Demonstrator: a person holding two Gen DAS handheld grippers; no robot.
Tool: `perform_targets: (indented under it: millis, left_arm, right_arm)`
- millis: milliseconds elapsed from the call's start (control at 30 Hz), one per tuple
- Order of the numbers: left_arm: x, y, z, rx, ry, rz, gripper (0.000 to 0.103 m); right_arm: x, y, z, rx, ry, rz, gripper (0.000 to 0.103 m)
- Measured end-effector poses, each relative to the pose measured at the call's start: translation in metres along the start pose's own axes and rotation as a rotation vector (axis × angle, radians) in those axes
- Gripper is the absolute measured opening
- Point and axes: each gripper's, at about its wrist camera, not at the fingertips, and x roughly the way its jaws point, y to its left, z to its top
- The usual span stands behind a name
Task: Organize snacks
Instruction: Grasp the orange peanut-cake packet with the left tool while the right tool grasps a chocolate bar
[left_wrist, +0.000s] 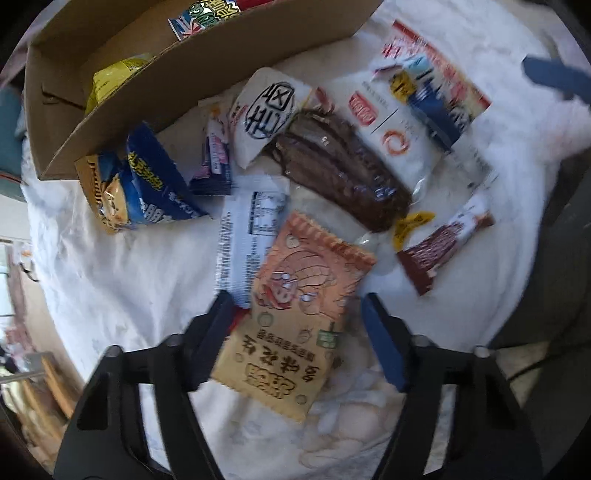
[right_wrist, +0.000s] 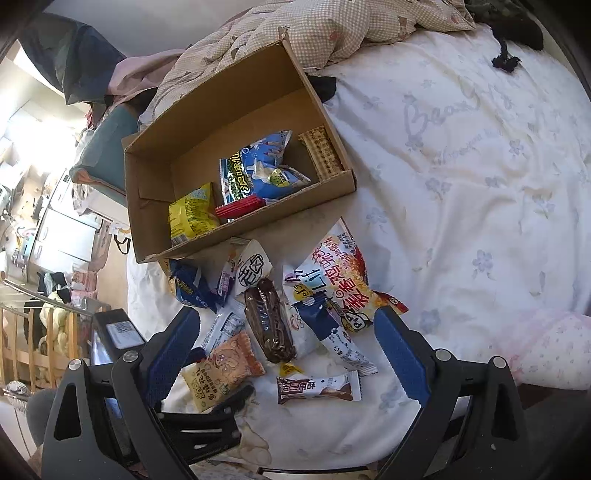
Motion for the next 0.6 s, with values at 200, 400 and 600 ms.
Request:
perform_targets:
  millis: [200,400,600]
  left_arm:
    - [-0.027,-0.002,-0.009,-0.018,-0.05,-0.073,0.032]
    - [-0.073,0.017,-0.026,-0.173,-0.146,-0.125,0.032]
    - [-0.089,0.082,-0.044,-0.502,-0.197,-0.136,0.032]
  right_arm:
    - [-0.006,-0.002,0.0,0.012,0.0,0.008,0.097]
    - [-0.001,0.0,-0.01,-0.007,0.069,-0.005,0.097]
    - [0.041,0.001,-0.038,-0.044,0.268,-0.124,0.097]
